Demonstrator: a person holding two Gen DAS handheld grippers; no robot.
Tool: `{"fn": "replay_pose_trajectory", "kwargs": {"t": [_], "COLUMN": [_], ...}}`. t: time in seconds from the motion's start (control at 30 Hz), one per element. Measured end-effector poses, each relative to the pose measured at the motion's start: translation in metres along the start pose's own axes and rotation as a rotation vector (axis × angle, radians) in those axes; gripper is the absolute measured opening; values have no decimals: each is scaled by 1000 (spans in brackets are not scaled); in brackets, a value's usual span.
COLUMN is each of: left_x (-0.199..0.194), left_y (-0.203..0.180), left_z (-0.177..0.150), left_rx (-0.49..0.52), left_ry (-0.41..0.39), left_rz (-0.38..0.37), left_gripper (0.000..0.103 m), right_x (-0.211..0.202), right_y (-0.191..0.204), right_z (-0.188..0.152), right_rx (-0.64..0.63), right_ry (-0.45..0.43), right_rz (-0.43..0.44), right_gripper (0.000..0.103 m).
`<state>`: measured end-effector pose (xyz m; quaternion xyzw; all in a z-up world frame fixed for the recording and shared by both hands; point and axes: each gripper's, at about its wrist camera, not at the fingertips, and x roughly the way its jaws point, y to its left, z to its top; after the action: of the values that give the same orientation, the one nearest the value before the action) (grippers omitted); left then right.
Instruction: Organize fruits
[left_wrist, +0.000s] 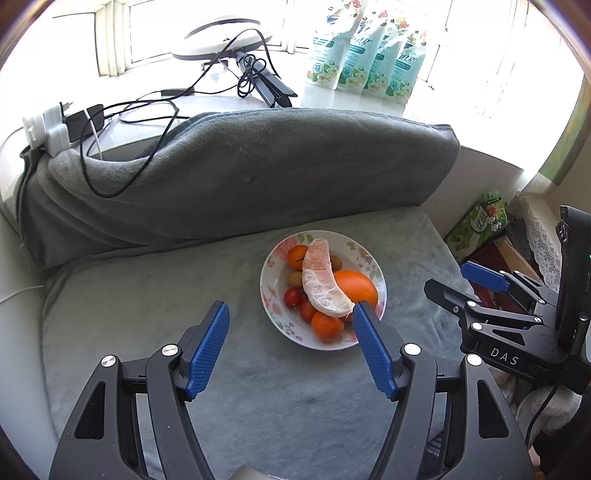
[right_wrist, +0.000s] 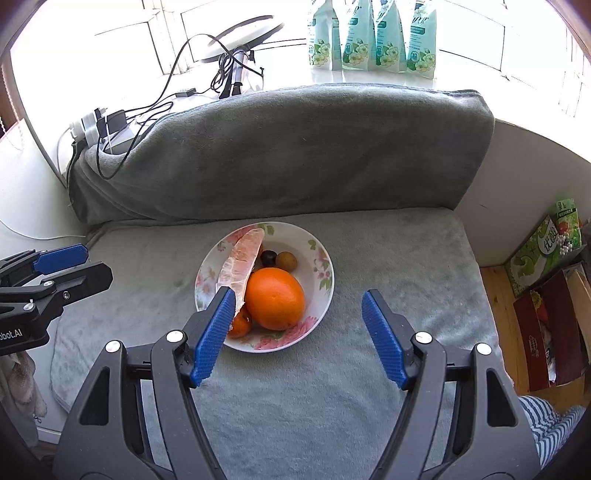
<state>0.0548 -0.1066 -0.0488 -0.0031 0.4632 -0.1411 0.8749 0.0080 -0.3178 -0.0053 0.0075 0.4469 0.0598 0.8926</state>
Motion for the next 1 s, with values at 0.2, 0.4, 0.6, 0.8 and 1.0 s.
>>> {"fn": "replay_pose_trajectory", "kwargs": {"t": [0.2, 0.4, 0.6, 0.8, 1.0], "left_x": [-2, -3, -4, -5, -5], "left_y": [-3, -4, -4, -3, -1], "left_z": [-1, -1, -1, -1, -3], "left_rx": [9, 11, 13, 11, 10], "left_ry": [0, 3, 2, 0, 0], "left_rz": [12, 1, 3, 8, 11], "left_gripper": [69, 69, 69, 69, 69], "right_x": [-1, -3, -3, -3, -3], "right_y": [-1, -1, 1, 1, 1], "right_z": [-1, -4, -4, -5, -4], "right_rx": [0, 2, 1, 1, 0], "right_ry": [-2, 3, 4, 5, 5], "right_rz": [-1, 0, 2, 1, 0], "right_gripper": [74, 74, 74, 74, 74]}}
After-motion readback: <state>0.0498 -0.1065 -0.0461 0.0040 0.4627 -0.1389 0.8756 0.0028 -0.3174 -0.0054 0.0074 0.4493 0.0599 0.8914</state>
